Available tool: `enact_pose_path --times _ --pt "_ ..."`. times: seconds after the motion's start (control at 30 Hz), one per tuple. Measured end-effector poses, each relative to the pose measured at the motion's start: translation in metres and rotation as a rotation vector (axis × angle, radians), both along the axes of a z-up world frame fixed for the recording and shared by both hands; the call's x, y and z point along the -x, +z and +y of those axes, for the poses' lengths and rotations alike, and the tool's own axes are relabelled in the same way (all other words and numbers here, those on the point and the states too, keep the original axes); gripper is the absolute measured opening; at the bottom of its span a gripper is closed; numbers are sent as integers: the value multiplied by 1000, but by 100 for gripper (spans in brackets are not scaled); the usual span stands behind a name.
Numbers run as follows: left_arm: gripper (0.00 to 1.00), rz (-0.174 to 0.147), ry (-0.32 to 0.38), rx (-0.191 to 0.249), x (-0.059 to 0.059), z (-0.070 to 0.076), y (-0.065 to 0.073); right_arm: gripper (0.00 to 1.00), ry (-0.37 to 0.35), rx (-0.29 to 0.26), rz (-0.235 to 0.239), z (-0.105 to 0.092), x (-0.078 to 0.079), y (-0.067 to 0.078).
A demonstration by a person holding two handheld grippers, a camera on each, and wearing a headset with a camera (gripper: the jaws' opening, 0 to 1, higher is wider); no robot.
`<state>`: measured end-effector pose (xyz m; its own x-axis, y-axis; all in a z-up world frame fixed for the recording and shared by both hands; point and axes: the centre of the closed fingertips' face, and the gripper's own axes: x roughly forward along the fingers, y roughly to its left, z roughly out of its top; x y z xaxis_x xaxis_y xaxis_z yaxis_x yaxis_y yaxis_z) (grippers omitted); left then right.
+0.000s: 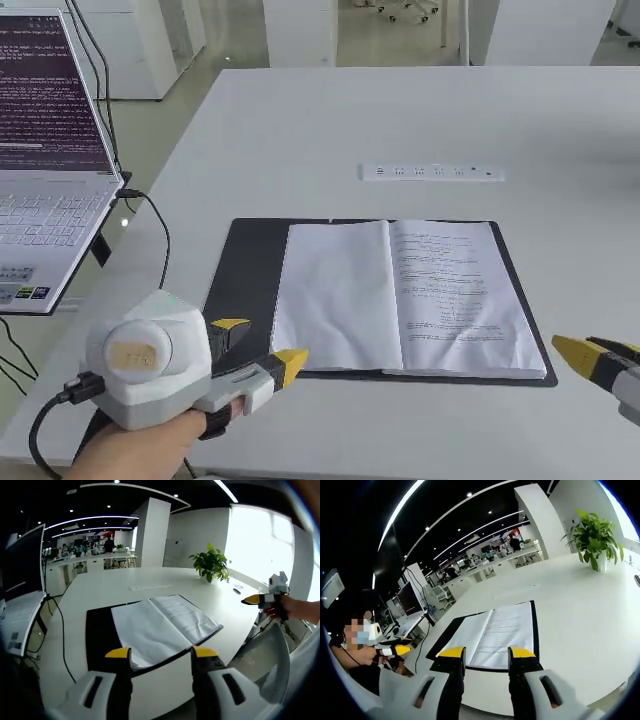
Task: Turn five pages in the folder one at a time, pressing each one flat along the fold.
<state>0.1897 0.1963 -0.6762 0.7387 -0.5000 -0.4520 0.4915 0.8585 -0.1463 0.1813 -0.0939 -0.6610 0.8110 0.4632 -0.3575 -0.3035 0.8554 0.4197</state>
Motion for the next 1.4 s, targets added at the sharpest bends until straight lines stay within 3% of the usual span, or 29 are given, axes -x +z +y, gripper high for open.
enact_pose_path --times 0.1,0.37,0.77,0.9,1.0,1.17,1.4 --pt "53 -11 -6 -37 1 0 2 32 -11 1 -10 -2 0 0" --pt "59 -18 -26 -74 2 -6 4 33 11 62 -18 -6 1 -8" --pt "59 -14 -11 -67 -5 -13 3 33 30 88 11 -12 -2 -24" --pt "58 -1 -28 -76 -8 -21 -4 32 35 88 19 -12 -4 -29" --pt "58 9 -55 -84 -12 -35 -12 32 31 82 26 -13 -5 -32" --pt "57 18 -137 -99 -22 -71 -24 32 28 75 40 -15 -6 -37" --pt "56 41 -220 -85 -35 -126 -42 32 19 55 59 -17 -6 -47"
